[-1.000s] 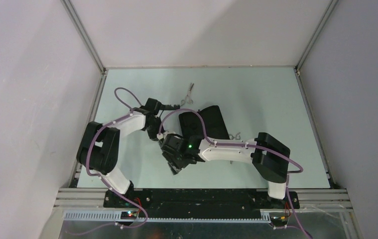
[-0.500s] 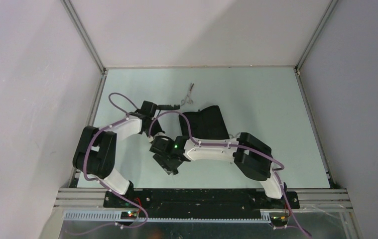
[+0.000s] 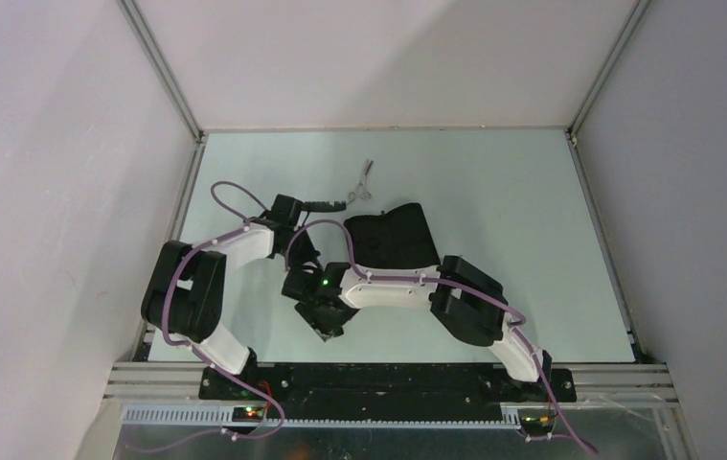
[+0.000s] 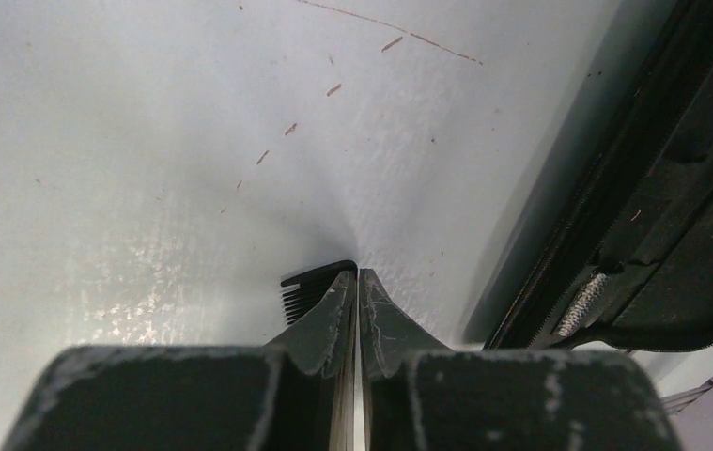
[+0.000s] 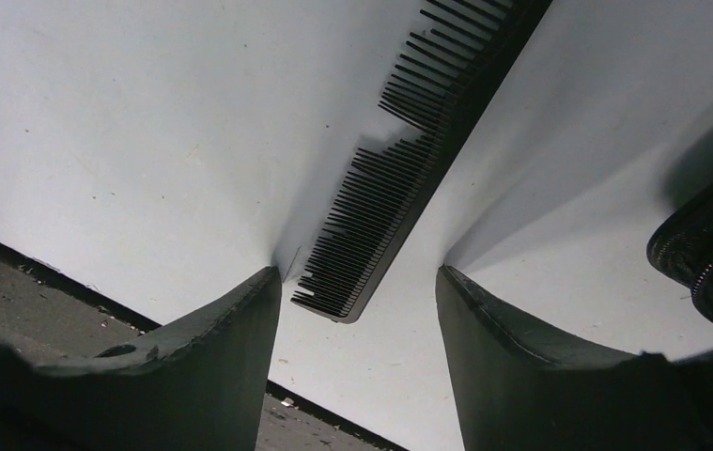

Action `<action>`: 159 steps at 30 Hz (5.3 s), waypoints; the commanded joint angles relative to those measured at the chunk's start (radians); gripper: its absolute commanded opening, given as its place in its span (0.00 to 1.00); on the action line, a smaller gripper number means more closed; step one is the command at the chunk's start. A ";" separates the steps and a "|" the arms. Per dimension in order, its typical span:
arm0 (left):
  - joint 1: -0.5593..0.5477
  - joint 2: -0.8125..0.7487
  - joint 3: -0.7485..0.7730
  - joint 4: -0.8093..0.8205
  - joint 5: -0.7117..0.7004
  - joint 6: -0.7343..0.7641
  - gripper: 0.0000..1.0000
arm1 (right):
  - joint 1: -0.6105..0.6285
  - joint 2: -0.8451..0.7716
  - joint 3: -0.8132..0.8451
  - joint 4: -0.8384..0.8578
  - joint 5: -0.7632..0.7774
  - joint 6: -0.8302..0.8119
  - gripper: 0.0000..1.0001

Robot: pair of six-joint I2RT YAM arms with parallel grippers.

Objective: Sort the hair-cutting tools
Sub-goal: Pick up the comb at the center of the board, then place the comb in the hairdressing tool bag, then move the hairdressing tool bag to the center of the board.

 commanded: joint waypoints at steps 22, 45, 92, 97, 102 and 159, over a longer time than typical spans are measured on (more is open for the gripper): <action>0.022 -0.002 -0.046 -0.031 0.014 -0.003 0.15 | -0.041 0.008 -0.011 -0.104 0.028 0.065 0.11; 0.292 -0.594 -0.305 0.022 0.155 -0.060 0.99 | 0.005 -0.211 -0.106 -0.006 0.122 0.003 0.00; -0.165 0.162 0.239 0.001 -0.039 -0.092 0.46 | -0.374 -0.680 -0.562 -0.072 0.140 0.016 0.00; -0.183 0.169 0.236 -0.026 -0.058 -0.077 0.26 | -0.381 -0.686 -0.562 -0.081 0.110 0.006 0.00; -0.192 0.139 0.232 -0.079 -0.086 -0.051 0.01 | -0.382 -0.683 -0.561 -0.102 0.090 -0.004 0.00; -0.196 -0.229 0.035 -0.343 -0.155 0.119 0.00 | -0.287 -0.352 -0.346 -0.224 -0.047 -0.080 0.00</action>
